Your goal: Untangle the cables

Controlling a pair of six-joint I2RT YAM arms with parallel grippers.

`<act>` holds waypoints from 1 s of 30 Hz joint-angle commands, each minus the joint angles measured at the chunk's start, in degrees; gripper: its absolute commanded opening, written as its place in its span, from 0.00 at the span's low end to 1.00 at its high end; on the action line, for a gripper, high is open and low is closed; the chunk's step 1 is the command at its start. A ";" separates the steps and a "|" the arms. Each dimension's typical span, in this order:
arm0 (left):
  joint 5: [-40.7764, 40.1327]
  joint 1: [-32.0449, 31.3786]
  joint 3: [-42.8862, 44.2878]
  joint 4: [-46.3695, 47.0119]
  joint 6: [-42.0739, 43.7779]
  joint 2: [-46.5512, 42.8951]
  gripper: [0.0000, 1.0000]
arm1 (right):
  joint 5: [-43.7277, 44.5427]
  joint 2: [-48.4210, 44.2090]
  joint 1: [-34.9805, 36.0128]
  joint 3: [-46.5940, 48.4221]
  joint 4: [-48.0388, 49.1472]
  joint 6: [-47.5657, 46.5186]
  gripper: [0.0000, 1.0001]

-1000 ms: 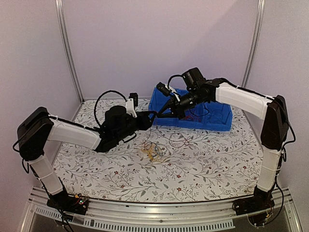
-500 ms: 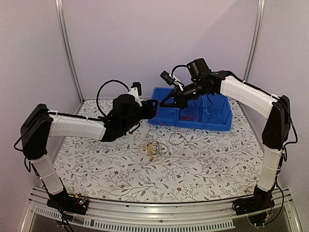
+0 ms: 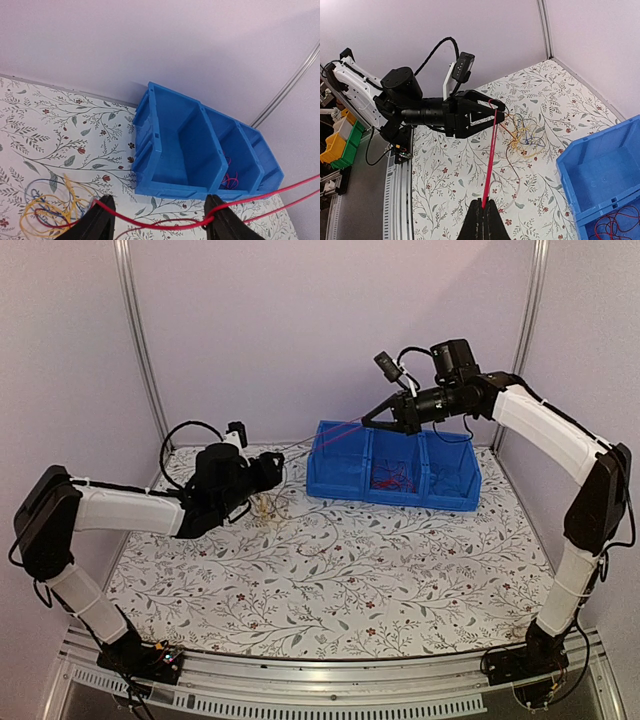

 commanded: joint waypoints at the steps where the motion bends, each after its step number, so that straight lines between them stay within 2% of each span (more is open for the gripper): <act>1: -10.51 10.05 -4.65 -16.87 -1.61 0.15 0.60 | -6.99 -9.23 -8.81 2.29 6.52 3.19 0.00; 7: -7.54 15.62 -8.20 -15.57 -2.48 1.46 0.60 | -11.16 -9.77 -19.13 12.44 7.26 6.83 0.00; 16: -1.92 17.17 -4.37 -14.65 -2.83 15.57 0.59 | -17.39 -10.31 -25.13 21.88 7.58 9.03 0.00; 25: -3.60 9.52 -2.32 -12.02 3.00 11.91 0.58 | -21.91 -11.41 -25.09 14.56 7.69 8.44 0.00; 28: -6.51 5.54 -0.66 -13.89 6.76 8.07 0.59 | -22.18 -12.06 -24.05 12.68 3.86 5.96 0.00; 30: -7.84 2.75 0.41 -14.27 9.67 5.73 0.59 | -21.20 -12.54 -22.35 11.45 -1.01 0.60 0.00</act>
